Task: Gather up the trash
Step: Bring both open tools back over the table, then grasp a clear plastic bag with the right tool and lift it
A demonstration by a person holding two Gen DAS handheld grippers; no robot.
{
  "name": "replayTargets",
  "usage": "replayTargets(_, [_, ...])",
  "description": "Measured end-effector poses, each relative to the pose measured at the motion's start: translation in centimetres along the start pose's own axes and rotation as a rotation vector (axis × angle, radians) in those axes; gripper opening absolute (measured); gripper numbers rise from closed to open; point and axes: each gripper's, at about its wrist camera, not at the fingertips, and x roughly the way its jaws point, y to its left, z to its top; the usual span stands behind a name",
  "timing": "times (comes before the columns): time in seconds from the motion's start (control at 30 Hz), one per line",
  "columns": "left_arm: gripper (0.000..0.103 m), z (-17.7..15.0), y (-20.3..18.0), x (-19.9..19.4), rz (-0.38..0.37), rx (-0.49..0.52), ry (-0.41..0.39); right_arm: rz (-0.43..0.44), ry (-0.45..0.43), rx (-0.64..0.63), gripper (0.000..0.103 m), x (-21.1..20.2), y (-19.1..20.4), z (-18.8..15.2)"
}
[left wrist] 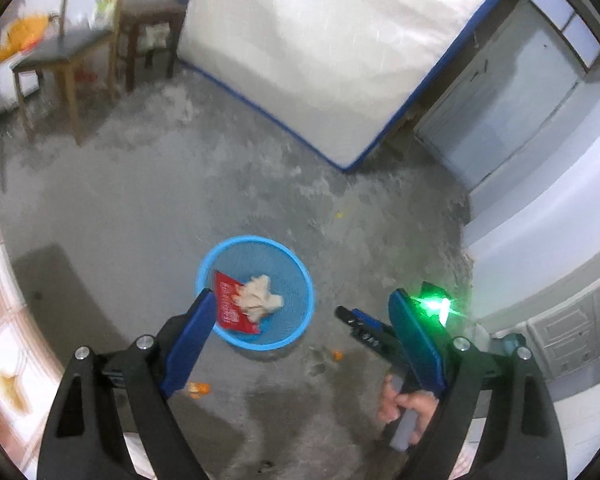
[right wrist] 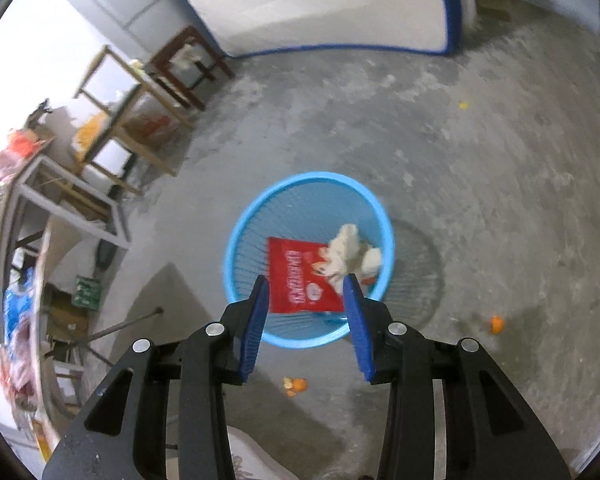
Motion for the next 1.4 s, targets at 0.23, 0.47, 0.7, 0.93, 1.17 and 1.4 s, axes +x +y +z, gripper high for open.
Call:
replayTargets(0.23, [0.092,-9.2,3.4,-8.9,0.165,-0.034,-0.07,0.129,-0.039,-0.153,0.051,-4.4,5.6,-3.4])
replayTargets(0.47, [0.092,-19.3,9.6,-16.3,0.374,-0.276,-0.166,0.258,-0.014,-0.343,0.063,-6.8,13.3,-5.6])
replayTargets(0.7, [0.093,-26.8,13.5,-21.7,0.494,-0.378,-0.224,0.454,0.053,-0.509,0.068,-7.9,22.5,-9.1])
replayTargets(0.93, [0.097,-31.9,16.7,-26.0,0.594,-0.479,-0.335,0.609,0.189,-0.652,0.069,-8.2,31.3,-13.0])
replayTargets(1.17, [0.097,-33.9,19.0,-27.8,0.697,-0.494,-0.398,0.647,0.237,-0.742,0.07,-9.0,37.0,-15.0])
replayTargets(1.4, [0.097,-33.1,20.8,-25.6,0.699,-0.457,-0.379,0.62,0.31,-0.738,0.07,-6.7,42.6,-16.0])
